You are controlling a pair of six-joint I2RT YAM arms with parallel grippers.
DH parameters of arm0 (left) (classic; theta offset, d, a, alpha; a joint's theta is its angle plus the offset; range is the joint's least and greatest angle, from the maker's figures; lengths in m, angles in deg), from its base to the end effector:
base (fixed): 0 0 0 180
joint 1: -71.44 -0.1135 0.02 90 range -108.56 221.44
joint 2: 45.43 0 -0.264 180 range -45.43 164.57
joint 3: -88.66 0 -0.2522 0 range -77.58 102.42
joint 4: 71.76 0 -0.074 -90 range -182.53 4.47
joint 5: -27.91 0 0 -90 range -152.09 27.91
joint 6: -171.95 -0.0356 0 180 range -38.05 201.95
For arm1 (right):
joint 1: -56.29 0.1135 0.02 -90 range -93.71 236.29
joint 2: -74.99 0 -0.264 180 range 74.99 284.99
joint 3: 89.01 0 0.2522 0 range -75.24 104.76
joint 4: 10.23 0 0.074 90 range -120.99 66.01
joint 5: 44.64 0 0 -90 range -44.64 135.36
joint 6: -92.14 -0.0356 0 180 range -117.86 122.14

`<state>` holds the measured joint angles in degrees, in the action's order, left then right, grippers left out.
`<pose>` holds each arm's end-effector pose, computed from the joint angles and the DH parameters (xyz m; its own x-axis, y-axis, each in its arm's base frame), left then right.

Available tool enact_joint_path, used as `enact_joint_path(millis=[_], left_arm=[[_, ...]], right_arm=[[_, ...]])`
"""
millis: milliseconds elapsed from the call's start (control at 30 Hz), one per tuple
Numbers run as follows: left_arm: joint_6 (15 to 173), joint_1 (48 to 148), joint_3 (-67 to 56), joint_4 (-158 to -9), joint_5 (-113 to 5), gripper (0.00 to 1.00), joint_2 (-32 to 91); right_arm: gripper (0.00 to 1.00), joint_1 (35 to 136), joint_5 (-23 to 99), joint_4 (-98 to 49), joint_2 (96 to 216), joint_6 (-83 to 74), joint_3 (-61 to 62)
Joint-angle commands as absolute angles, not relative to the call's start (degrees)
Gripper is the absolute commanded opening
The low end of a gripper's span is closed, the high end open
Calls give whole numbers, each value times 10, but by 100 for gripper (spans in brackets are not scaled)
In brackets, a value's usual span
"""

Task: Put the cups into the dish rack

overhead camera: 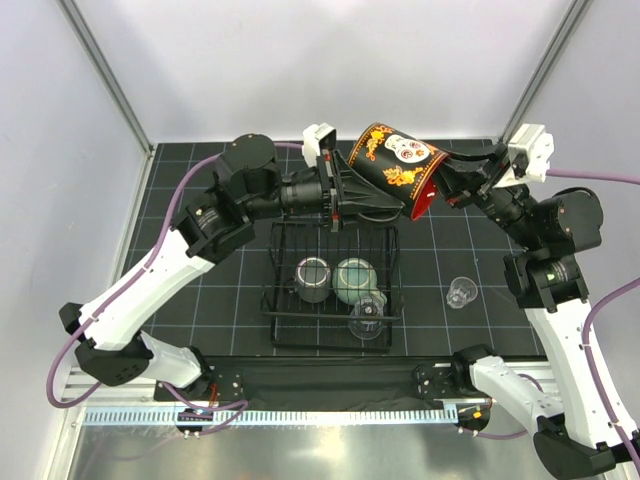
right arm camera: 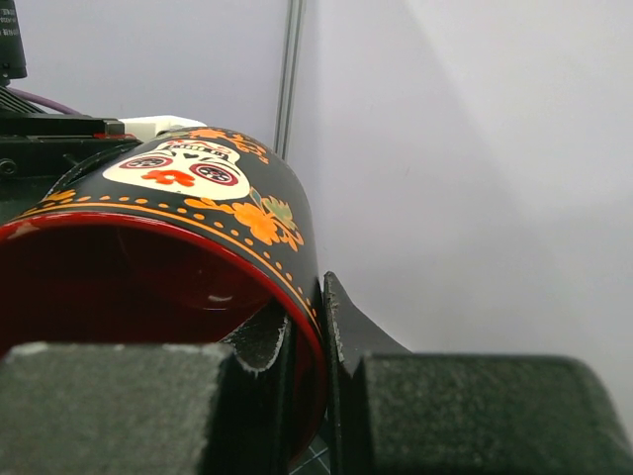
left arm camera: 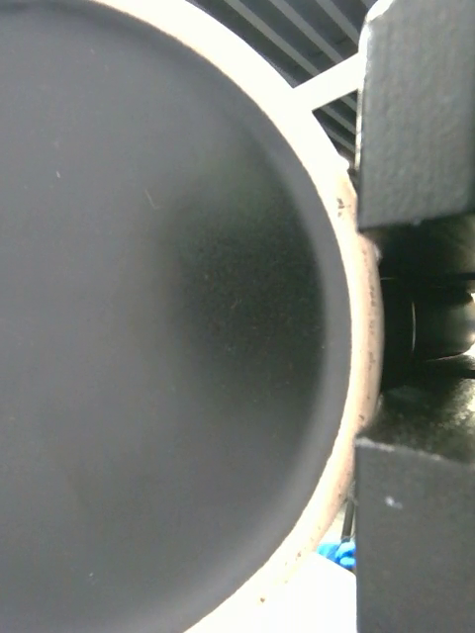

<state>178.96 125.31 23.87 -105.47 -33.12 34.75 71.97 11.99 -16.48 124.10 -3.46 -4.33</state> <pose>0.1551 -0.2417 0.5208 -0.9864 -0.1215 0.1109 -0.1076 -0.0337 -0.9936 0.1322 0.0574 0.5106 0.4021 0.1975 -0.8940 -0.7302 0.6583 -0.1830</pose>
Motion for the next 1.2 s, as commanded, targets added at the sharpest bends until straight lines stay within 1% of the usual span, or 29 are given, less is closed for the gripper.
enact_joint_path(millis=[0, 100, 200, 233, 267, 333, 367, 467, 633, 733, 767, 867, 933, 967, 1000, 1067, 1100, 1167], left_arm=[[1699, 1244, 274, -1049, -362, 0, 339], [1640, 1242, 296, -1078, -361, 0, 334], [1618, 1242, 305, -1082, -354, 0, 332], [1609, 1242, 307, -1082, -351, 0, 331], [1587, 1242, 311, -1090, -356, 0, 326], [1569, 1242, 318, -1114, -365, 0, 322], [1550, 1242, 320, -1120, -367, 0, 318], [1528, 1242, 316, -1136, -381, 0, 308], [1474, 1242, 332, -1171, -407, 0, 299], [1405, 1242, 382, -1256, -441, 0, 305], [1387, 1242, 398, -1307, -453, 0, 309], [1311, 1239, 433, -1364, -492, 0, 312], [1280, 1223, 434, -1406, -513, 0, 309], [1250, 1215, 434, -1422, -533, 0, 307], [1233, 1197, 434, -1449, -547, 0, 306], [1182, 1178, 427, -1477, -589, 0, 300], [1169, 1151, 421, -1484, -616, 0, 297], [1122, 1101, 393, -1488, -617, 0, 283]], right_arm=[[4, 736, 98, -98, 1216, -54, -15], [7, 737, 123, -91, 1211, -58, -31], [12, 737, 131, -79, 1215, -63, -39], [16, 737, 132, -74, 1216, -67, -39], [28, 737, 138, -69, 1218, -71, -40], [33, 737, 144, -69, 1218, -71, -39], [37, 737, 149, -72, 1218, -71, -40], [43, 738, 151, -83, 1218, -68, -40], [45, 737, 151, -91, 1214, -74, -48], [49, 737, 167, -125, 1204, -59, -49], [49, 737, 175, -149, 1199, -53, -50], [55, 737, 215, -211, 1178, -29, -53], [56, 736, 245, -250, 1167, -23, -46], [56, 737, 288, -291, 1158, -28, -43], [56, 737, 304, -312, 1153, -31, -37], [55, 737, 322, -365, 1134, -35, -31], [56, 736, 323, -383, 1128, -39, -28], [55, 736, 323, -438, 1110, -42, -14]])
